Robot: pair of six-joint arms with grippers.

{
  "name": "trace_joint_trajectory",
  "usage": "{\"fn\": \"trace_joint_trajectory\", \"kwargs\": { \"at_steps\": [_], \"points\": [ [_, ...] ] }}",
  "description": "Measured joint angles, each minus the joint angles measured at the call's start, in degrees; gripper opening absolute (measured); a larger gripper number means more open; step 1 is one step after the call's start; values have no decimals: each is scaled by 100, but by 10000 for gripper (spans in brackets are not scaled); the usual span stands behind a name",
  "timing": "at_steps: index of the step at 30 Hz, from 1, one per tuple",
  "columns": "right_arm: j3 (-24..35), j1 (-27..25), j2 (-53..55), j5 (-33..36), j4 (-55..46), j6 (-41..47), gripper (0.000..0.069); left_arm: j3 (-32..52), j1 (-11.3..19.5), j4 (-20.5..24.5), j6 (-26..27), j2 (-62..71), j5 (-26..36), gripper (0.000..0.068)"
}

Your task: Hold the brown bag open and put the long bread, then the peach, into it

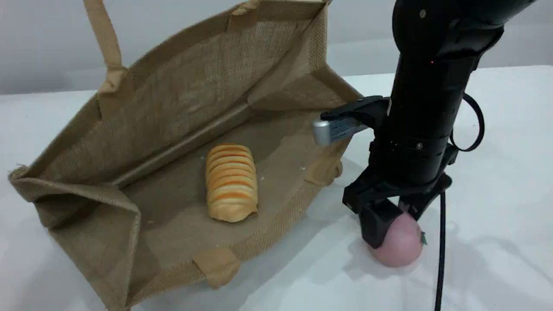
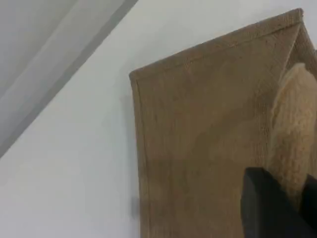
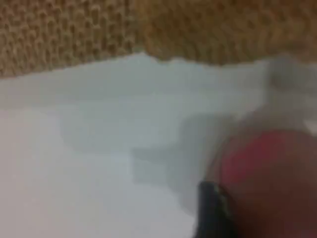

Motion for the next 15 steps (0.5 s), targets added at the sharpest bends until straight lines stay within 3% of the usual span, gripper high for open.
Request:
{"fn": "trace_joint_trajectory", "kwargs": {
  "at_steps": [4,6,15],
  "points": [
    [0,0,-6,154,-144,6,134,0,0,0,-5,0,0,93],
    [0,0,-35,207,-201,6,57,0,0,0,-5,0,0,93],
    [0,0,-771,712,-725,352,27,0,0,0,-5,0,0,93]
  ]
}}
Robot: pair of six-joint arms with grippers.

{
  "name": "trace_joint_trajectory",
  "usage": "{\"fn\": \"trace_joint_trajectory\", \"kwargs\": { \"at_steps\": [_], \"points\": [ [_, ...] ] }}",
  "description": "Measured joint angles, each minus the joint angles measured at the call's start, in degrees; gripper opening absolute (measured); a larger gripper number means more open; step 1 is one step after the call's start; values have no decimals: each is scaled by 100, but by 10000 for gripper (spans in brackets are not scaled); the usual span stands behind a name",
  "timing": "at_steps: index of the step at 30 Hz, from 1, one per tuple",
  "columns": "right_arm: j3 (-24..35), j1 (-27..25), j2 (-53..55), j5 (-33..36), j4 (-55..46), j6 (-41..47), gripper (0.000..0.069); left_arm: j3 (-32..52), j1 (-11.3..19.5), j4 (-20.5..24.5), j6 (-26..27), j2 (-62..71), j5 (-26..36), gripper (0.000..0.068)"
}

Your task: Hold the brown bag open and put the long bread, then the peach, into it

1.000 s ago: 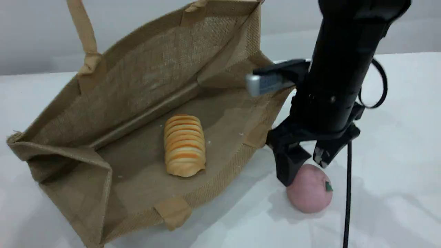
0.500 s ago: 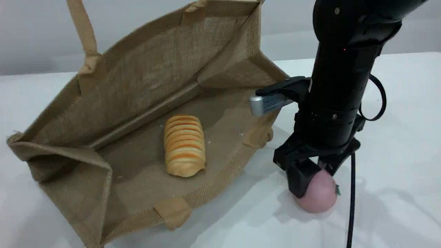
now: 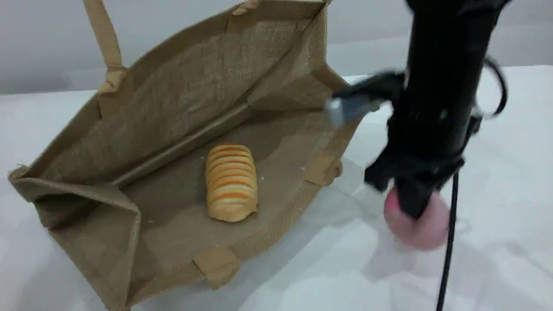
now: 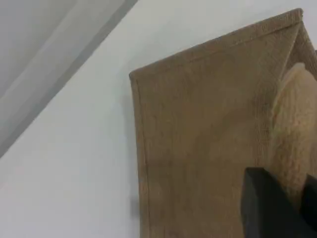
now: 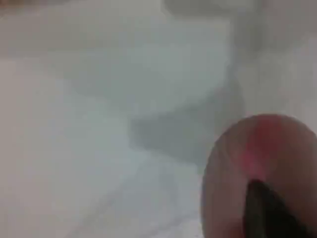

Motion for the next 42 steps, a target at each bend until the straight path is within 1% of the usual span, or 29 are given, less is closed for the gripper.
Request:
{"fn": "trace_joint_trajectory", "kwargs": {
  "at_steps": [4,7,10,14,16,19,23,27,29,31,34,40,42],
  "points": [
    [5,0,-574,87,60,73,27,0,0,0,0,0,0,93],
    [52,0,-1059,-40,300,66,27,0,0,0,0,0,0,93],
    [302,0,-1578,-327,617,-102,27,0,0,0,0,0,0,93],
    [889,7,-2284,-924,1206,-553,27,0,0,0,0,0,0,93],
    [1264,27,-2600,-1322,1592,-925,27,0,0,0,-7,0,0,93],
    [1794,207,-2915,-2006,2248,-1610,27,0,0,0,-7,0,0,93],
    [2344,633,-2853,-2986,3155,-2689,27,0,0,-5,-7,0,0,93],
    [2401,1110,-2596,-3966,3964,-3658,27,0,0,-5,-7,0,0,93],
    [2393,1288,-2445,-4312,4248,-3914,28,0,0,-5,-7,0,0,93],
    [2389,1423,-2294,-4626,4403,-4009,29,0,0,-5,-7,0,0,93],
    [2389,1484,-2069,-5111,4568,-3943,29,0,0,-5,-2,0,0,93],
    [2286,1666,-1685,-5868,4448,-3943,29,0,0,-11,-2,0,0,93],
    [2187,1769,-1535,-5972,4323,-3943,29,0,0,-11,-2,0,0,93]
  ]
}}
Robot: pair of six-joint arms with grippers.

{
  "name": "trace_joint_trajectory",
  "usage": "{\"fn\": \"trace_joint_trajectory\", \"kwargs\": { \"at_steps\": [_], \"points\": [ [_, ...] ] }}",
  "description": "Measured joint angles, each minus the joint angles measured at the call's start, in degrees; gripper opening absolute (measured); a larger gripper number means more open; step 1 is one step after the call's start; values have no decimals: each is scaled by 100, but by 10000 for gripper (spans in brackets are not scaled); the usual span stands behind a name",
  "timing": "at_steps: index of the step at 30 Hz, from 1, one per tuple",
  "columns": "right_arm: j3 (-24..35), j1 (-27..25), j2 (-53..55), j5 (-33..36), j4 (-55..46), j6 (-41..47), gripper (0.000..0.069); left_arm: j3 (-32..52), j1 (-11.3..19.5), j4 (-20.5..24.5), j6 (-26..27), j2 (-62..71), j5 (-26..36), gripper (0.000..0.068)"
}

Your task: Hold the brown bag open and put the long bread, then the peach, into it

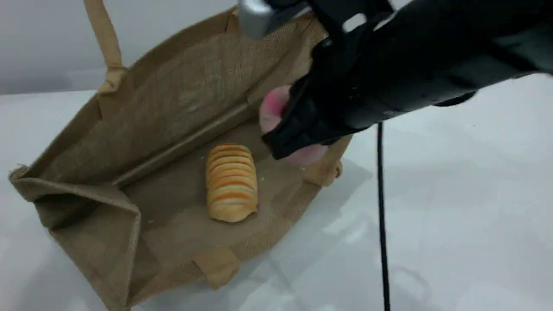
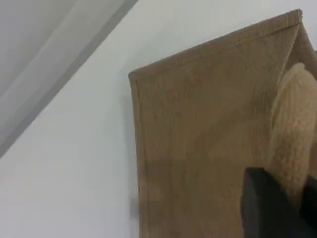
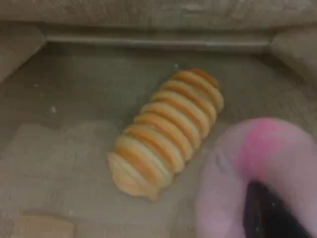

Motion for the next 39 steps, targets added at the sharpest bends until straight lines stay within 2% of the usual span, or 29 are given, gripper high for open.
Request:
{"fn": "trace_joint_trajectory", "kwargs": {
  "at_steps": [8,19,23,26,31,34,37,39],
  "points": [
    [-738,30,777,-32,-225,-5,30,0,-5,-5,0,0,0,93],
    [-2209,132,2095,53,-354,-5,40,0,-5,-16,0,0,0,93],
    [-2628,124,2282,289,-229,-5,69,0,-5,-16,0,0,0,93],
    [-2823,112,2282,485,-33,0,149,0,-5,-16,0,0,0,93],
    [-2833,112,2282,611,138,-4,386,0,-5,-16,0,0,0,93],
    [-2833,92,2264,597,206,-4,505,0,-5,-16,0,0,0,93],
    [-2833,15,2200,713,265,-4,573,0,-5,-16,0,0,0,93],
    [-2828,-73,2125,930,286,-4,582,0,-5,-11,0,0,0,93]
  ]
}}
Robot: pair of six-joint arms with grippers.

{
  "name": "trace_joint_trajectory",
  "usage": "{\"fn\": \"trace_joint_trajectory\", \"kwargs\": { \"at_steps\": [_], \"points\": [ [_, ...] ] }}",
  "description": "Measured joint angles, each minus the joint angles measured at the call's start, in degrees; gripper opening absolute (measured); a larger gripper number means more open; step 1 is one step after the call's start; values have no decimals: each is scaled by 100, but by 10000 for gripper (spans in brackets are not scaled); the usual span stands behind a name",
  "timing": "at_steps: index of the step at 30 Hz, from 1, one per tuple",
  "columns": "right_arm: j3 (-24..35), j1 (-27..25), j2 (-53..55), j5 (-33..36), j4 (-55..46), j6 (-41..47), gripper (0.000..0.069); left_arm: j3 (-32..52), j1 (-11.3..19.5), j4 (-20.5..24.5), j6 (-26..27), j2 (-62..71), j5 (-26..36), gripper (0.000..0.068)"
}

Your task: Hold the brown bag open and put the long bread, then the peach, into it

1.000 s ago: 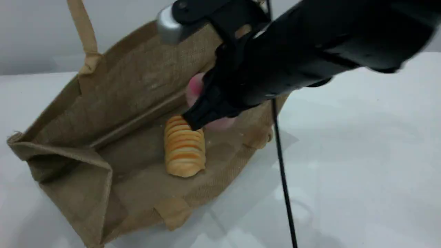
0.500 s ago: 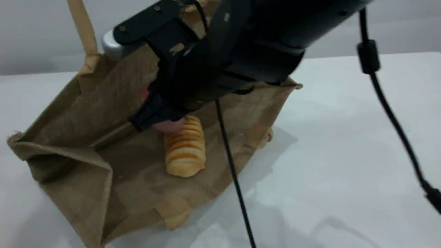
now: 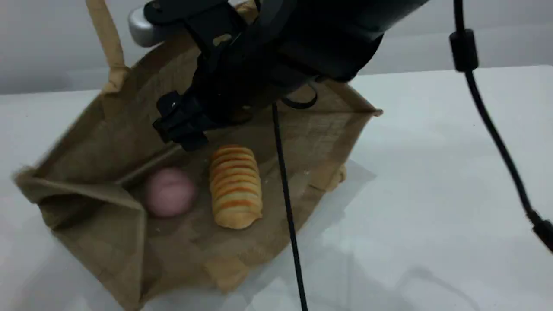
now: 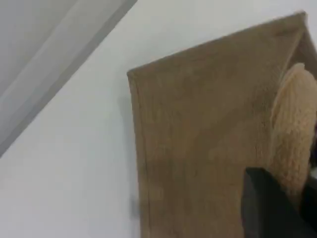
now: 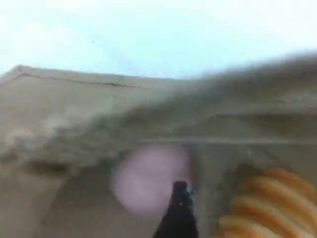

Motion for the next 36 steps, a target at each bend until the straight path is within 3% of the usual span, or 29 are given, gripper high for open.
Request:
{"fn": "trace_joint_trajectory", "kwargs": {
  "at_steps": [14,25,36],
  "points": [
    [9,-1196,-887,1688,-437,-16,582,0,0,33,0,0,0,93],
    [9,-2195,-2004,2625,-907,1,582,0,0,39,0,0,0,93],
    [9,-3576,-3162,2934,-879,242,582,0,0,34,0,0,0,95]
  ]
}}
